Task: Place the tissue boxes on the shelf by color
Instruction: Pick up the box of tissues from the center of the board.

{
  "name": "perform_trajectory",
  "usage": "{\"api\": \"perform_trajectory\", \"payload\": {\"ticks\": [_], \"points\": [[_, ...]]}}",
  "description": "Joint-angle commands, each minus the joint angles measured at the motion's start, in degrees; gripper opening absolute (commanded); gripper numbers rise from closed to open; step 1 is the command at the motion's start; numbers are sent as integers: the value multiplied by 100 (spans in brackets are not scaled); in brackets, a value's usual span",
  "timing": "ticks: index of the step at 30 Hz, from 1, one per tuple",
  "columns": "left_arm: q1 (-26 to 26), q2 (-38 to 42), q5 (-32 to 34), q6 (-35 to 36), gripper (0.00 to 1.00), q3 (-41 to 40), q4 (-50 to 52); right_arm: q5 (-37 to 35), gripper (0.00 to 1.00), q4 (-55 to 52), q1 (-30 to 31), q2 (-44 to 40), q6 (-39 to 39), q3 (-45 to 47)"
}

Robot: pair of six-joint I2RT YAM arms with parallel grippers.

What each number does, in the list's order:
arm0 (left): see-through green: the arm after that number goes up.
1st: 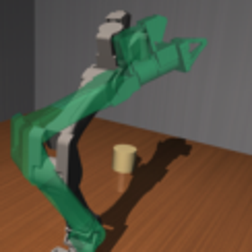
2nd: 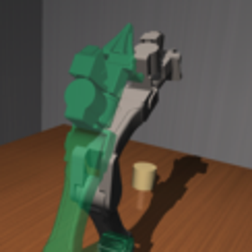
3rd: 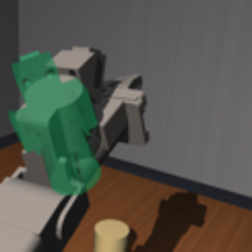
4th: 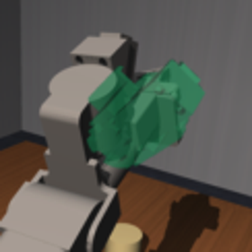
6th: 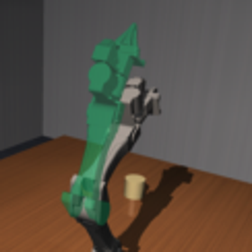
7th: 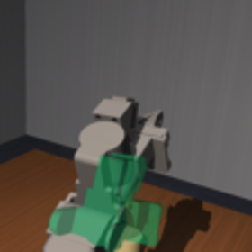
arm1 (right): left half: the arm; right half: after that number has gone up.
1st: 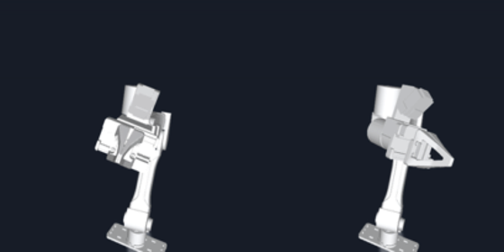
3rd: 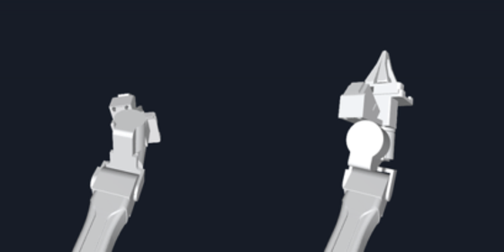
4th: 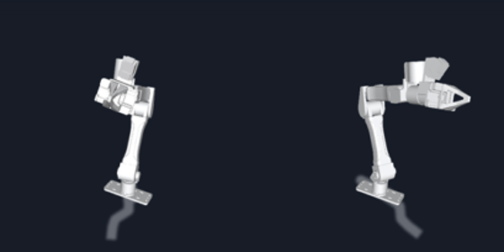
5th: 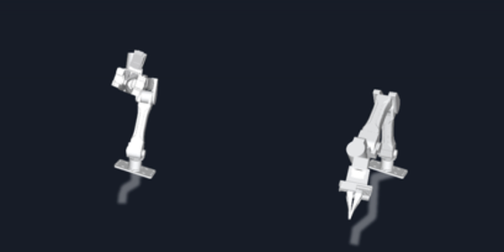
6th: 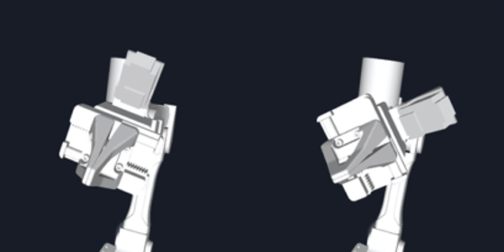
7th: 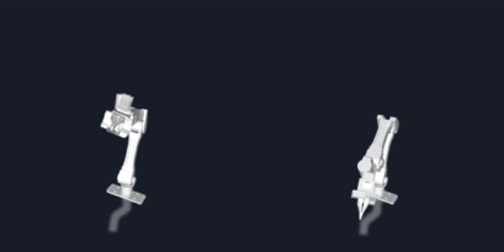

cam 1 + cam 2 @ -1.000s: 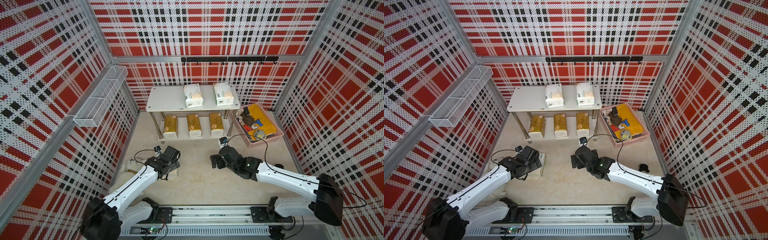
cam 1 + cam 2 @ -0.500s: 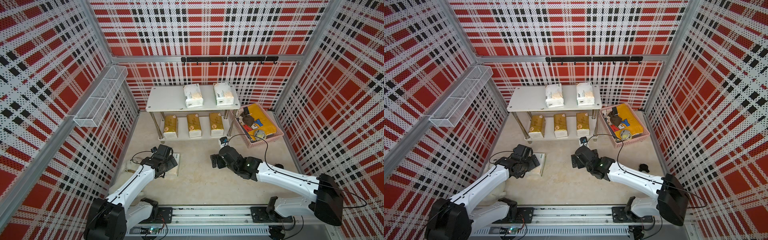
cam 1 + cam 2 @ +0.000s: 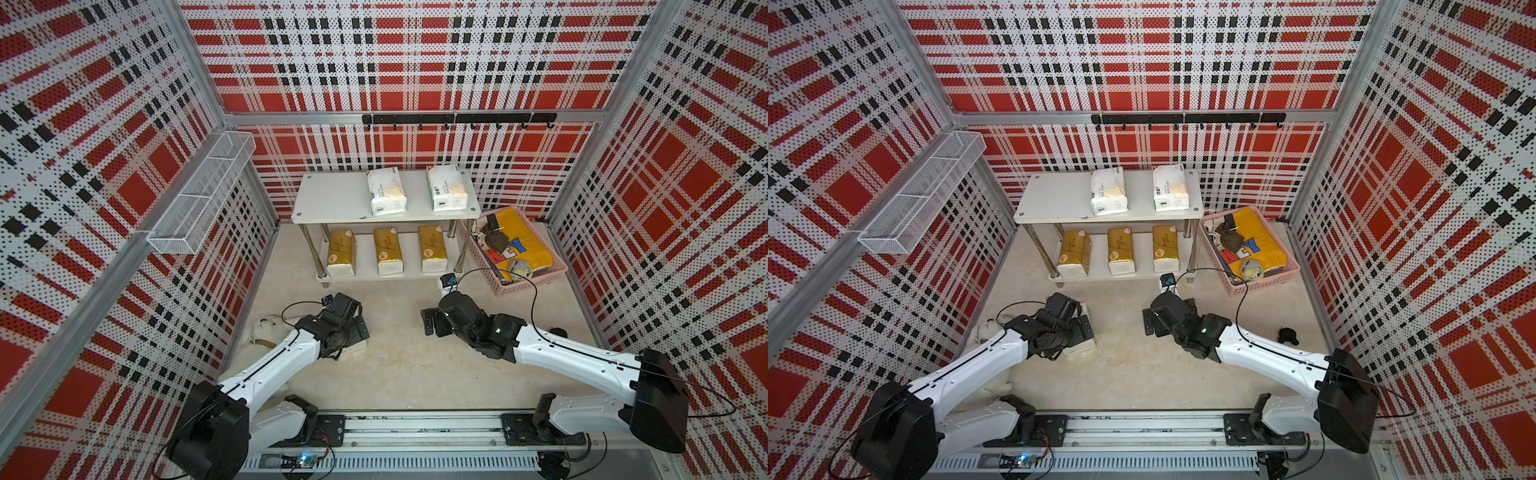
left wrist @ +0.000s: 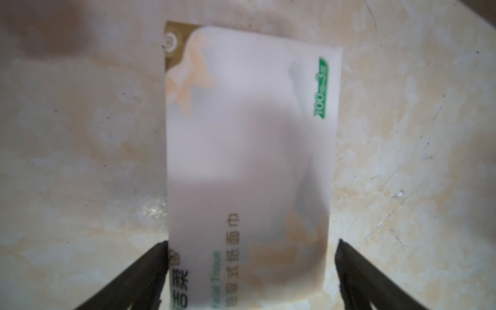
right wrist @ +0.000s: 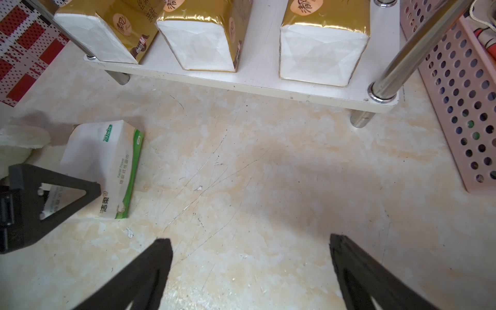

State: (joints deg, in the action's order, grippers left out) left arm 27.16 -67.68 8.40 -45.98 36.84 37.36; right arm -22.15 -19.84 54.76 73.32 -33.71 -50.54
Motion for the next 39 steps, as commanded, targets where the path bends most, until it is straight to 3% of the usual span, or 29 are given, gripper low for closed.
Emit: {"api": "perform_trajectory", "payload": {"ticks": [1,4,21,39], "points": [[269,-272,478,63,99,266,130,-97,100,15,48,-150,-6,106],[585,-505,865,32,99,476,288,-95,100,32,52,-186,-30,167],[1146,-1316,1610,-326,99,651,383,-106,100,94,52,-243,14,285],[1213,-1323,1628,-687,99,160,-331,-131,100,74,52,-224,15,305]]}}
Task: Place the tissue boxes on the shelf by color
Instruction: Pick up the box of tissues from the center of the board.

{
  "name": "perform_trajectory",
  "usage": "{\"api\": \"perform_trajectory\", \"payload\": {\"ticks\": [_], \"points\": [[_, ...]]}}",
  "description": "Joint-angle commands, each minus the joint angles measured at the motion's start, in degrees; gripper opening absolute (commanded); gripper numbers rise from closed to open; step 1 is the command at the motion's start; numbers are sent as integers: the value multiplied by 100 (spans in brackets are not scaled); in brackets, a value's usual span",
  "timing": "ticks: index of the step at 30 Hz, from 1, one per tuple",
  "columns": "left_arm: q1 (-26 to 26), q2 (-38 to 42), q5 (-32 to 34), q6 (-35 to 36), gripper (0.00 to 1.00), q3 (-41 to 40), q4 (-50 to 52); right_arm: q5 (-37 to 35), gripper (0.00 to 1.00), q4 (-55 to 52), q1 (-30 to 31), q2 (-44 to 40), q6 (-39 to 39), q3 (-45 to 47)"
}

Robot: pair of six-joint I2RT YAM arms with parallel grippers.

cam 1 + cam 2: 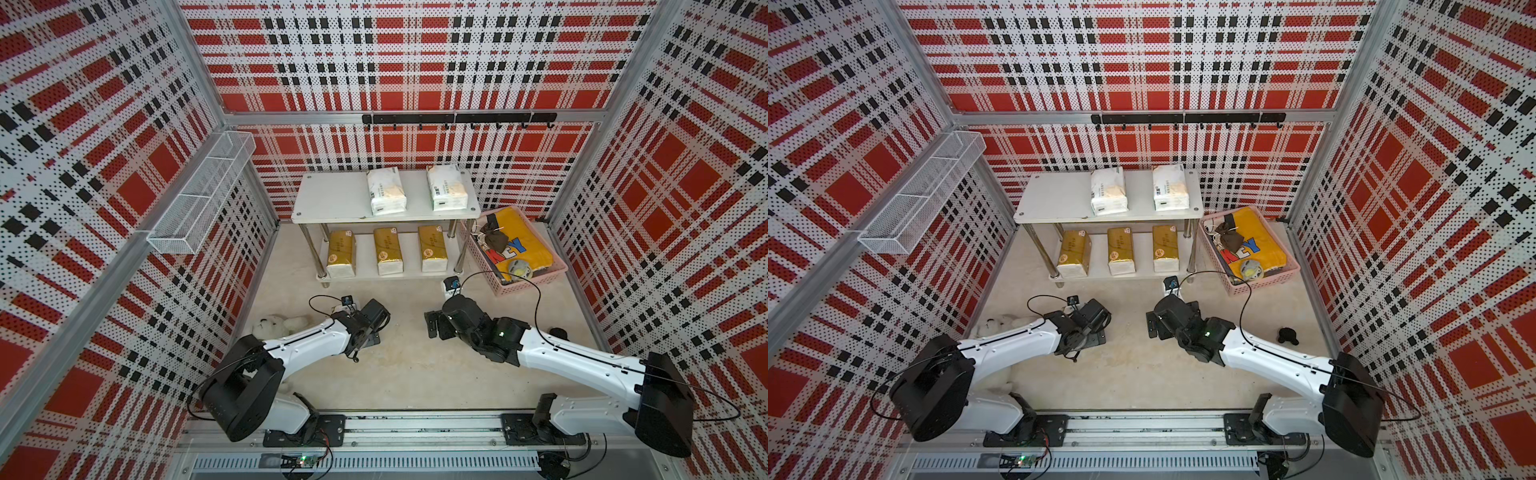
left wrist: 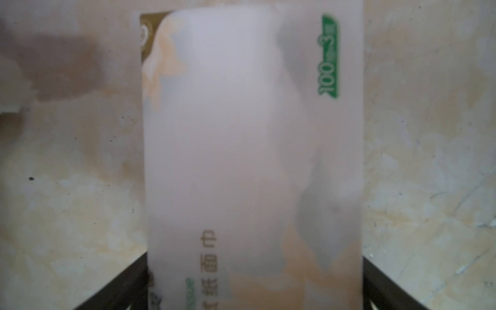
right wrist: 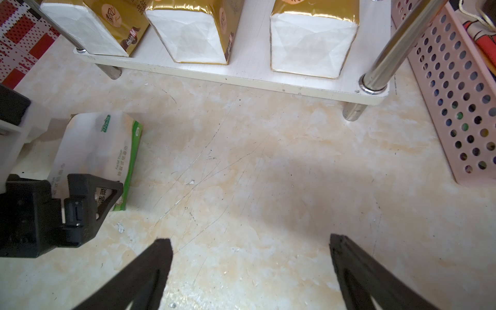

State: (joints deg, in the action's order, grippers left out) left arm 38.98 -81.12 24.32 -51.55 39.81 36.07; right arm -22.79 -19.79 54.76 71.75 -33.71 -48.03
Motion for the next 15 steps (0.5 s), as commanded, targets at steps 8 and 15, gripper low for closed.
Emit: {"api": "perform_trajectory", "payload": {"ticks": [8,15], "points": [[31,86,56,-100,99,-320,-393,-77,100,36,50,-40,15,23],[48,104,117,-124,96,-460,-509,-44,100,46,52,-31,-12,37]]}}
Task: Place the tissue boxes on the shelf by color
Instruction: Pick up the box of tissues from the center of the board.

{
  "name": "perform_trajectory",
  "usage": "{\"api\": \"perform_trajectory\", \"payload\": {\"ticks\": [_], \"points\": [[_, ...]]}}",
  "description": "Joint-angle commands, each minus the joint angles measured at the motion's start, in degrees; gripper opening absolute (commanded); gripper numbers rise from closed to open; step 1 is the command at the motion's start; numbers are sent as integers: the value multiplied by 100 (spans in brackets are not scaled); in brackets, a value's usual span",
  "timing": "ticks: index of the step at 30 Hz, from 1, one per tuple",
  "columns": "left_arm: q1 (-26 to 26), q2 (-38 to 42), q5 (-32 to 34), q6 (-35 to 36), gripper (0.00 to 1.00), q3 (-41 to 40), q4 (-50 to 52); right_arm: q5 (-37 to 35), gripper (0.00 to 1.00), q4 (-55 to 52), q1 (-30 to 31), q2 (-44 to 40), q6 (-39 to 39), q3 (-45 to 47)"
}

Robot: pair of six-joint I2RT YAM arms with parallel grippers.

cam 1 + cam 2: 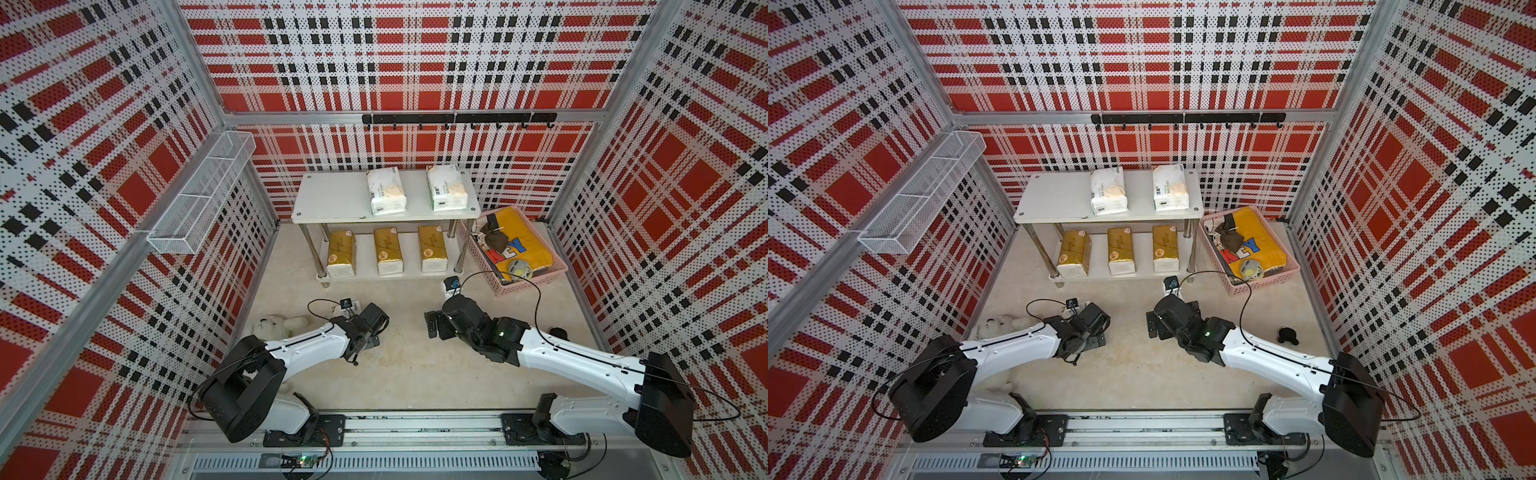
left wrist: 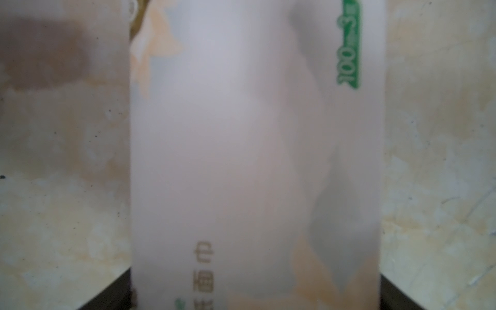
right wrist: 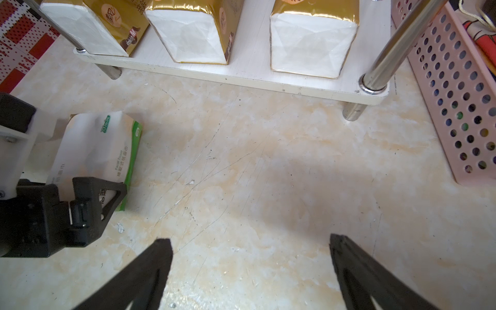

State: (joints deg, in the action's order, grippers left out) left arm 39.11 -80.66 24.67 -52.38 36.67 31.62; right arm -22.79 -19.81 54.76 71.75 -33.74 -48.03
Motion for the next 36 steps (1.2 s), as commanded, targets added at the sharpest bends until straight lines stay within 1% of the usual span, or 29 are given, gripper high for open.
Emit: {"api": "perform_trajectory", "payload": {"ticks": [1,7,10,13,20,24,28,32,36], "points": [[35,68,106,-49,95,-182,-95,-49,100,48,52,-35,-17,34],[61,125,167,-74,96,-322,-228,-66,100,13,51,-72,-28,55],[92,210,203,-92,91,-357,-225,-68,100,3,52,-72,-28,55],[135,327,264,-135,88,-325,-142,-68,100,4,52,-63,-29,54],[327,452,426,-252,84,-257,74,-11,100,48,52,-4,-41,57],[597,623,601,-349,83,-57,358,-35,100,6,52,-54,-31,56],[800,846,731,-368,78,168,659,-70,100,-5,52,-60,-19,37],[952,992,762,-344,78,350,910,-76,100,-44,45,-33,-1,-14],[1129,1105,815,-178,77,673,1230,-128,100,-118,52,-72,21,-25]]}}
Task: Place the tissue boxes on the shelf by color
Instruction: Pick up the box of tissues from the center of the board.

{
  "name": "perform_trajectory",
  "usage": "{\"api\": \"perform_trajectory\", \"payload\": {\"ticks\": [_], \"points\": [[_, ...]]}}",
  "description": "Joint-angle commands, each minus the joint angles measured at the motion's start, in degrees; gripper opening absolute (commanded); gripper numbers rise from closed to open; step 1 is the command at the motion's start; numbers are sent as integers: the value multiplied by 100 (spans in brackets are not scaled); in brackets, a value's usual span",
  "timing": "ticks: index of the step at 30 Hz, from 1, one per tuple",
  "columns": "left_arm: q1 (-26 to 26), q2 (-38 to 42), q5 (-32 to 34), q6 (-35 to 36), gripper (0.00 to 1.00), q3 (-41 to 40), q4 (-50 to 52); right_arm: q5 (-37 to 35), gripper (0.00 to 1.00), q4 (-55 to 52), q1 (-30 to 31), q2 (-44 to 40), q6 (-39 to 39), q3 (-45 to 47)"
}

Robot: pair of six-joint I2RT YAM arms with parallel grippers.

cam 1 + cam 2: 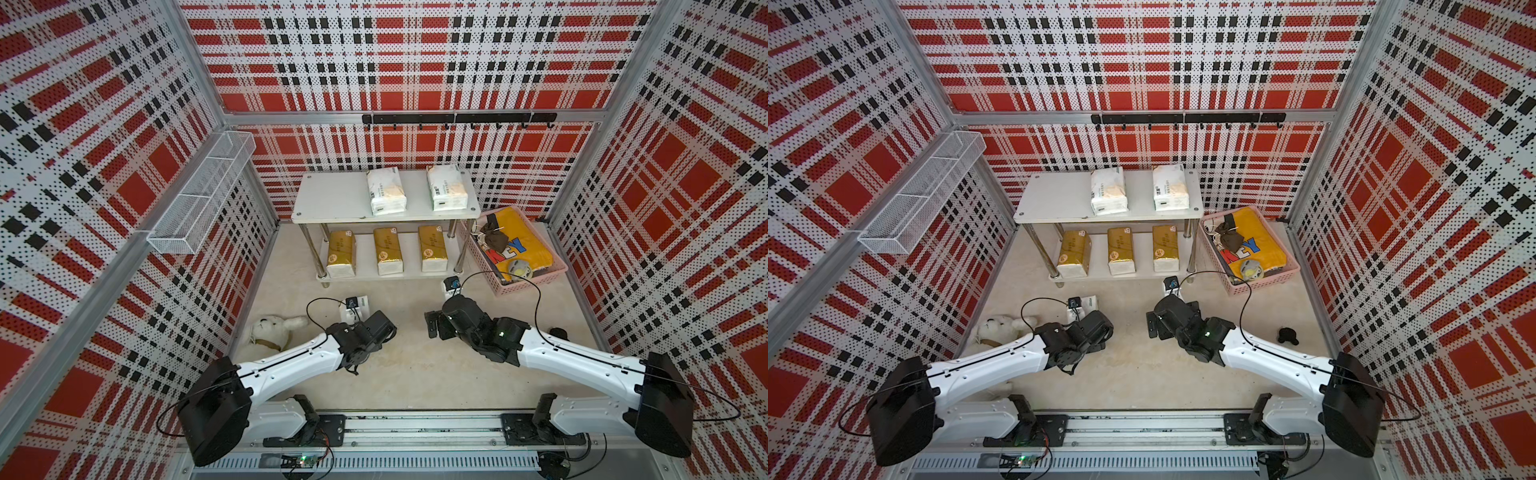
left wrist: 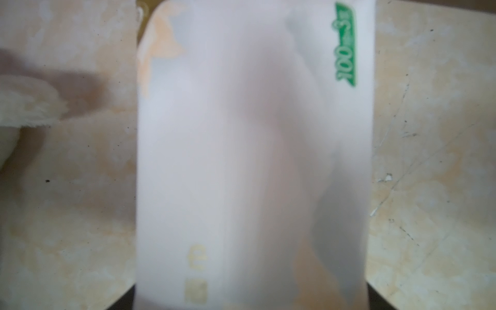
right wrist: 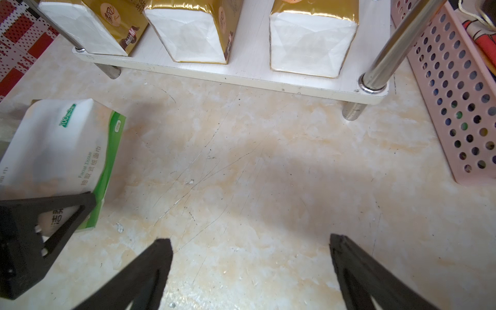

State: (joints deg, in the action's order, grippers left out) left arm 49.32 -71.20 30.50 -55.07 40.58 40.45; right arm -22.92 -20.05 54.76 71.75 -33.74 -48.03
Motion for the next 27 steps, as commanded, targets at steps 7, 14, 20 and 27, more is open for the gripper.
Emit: {"api": "perform_trajectory", "payload": {"ticks": [7,14,20,27], "points": [[237,389,276,259,76,758,872,-151,100,-217,49,-98,51,-125],[294,564,533,471,77,1686,1724,-116,100,-194,52,-25,70,-180],[284,513,632,832,77,2479,2268,-82,100,-183,52,22,102,-249],[163,485,800,1045,79,3141,2782,-68,100,-192,51,57,157,-309]]}}
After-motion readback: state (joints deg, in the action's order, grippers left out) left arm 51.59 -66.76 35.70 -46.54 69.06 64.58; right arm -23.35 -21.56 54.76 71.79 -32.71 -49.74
